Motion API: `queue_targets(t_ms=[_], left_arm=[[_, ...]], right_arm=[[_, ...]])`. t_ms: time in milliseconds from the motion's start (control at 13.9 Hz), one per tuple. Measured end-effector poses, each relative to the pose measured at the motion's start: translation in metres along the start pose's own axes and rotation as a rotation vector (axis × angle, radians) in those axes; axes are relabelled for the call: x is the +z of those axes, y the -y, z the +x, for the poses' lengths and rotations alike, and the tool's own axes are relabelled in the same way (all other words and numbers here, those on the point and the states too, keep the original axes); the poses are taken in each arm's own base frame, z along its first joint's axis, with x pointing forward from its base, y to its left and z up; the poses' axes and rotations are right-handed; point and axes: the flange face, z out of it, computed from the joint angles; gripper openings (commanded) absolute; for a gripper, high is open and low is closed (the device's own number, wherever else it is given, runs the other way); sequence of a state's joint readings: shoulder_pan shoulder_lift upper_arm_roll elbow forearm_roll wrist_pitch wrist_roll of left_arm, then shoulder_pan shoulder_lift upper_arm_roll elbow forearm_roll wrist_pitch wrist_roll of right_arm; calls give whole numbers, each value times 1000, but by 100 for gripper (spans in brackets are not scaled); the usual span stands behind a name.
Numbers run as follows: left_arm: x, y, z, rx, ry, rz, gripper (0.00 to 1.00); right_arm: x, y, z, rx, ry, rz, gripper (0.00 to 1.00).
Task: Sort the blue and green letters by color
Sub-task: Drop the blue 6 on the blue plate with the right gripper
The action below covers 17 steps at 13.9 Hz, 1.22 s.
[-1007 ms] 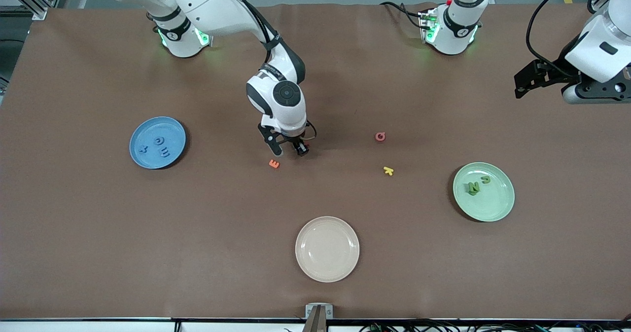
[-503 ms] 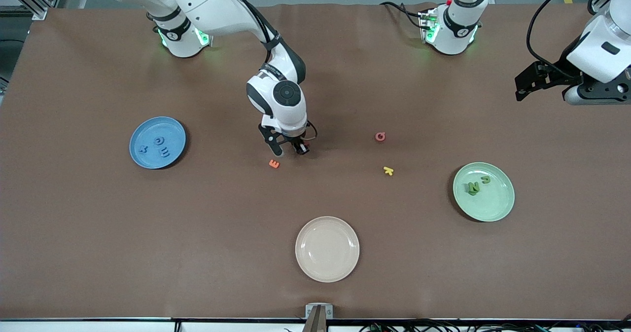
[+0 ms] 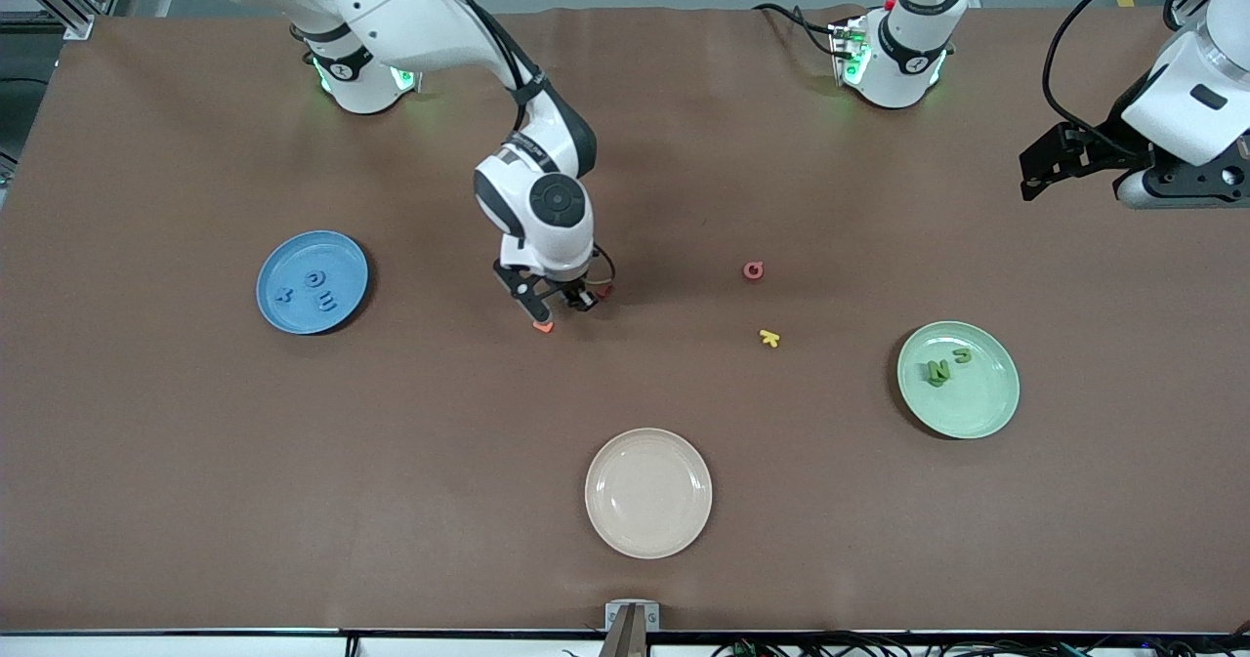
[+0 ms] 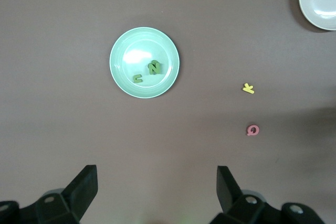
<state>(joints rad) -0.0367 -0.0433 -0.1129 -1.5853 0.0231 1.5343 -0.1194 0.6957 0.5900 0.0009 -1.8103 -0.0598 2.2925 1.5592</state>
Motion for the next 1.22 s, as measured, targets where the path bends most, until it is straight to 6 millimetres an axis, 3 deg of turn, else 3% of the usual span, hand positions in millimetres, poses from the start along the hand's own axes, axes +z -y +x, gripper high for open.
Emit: queue_targets(t_ms=[360, 647, 935, 1079, 1222], left_arm=[[6, -1, 4, 1, 11, 0, 100], [8, -2, 6, 3, 7, -2, 100], [8, -2, 7, 4, 5, -3, 100], [8, -2, 7, 4, 5, -3, 100], [8, -2, 7, 4, 4, -3, 100]], right_arm=[[-76, -47, 118, -193, 52, -126, 1], [-125, -115, 207, -389, 114, -132, 2], [-130, -205, 290, -562, 173, -95, 3], [-123, -237, 312, -611, 189, -77, 3], [-103, -259, 326, -645, 180, -50, 3]])
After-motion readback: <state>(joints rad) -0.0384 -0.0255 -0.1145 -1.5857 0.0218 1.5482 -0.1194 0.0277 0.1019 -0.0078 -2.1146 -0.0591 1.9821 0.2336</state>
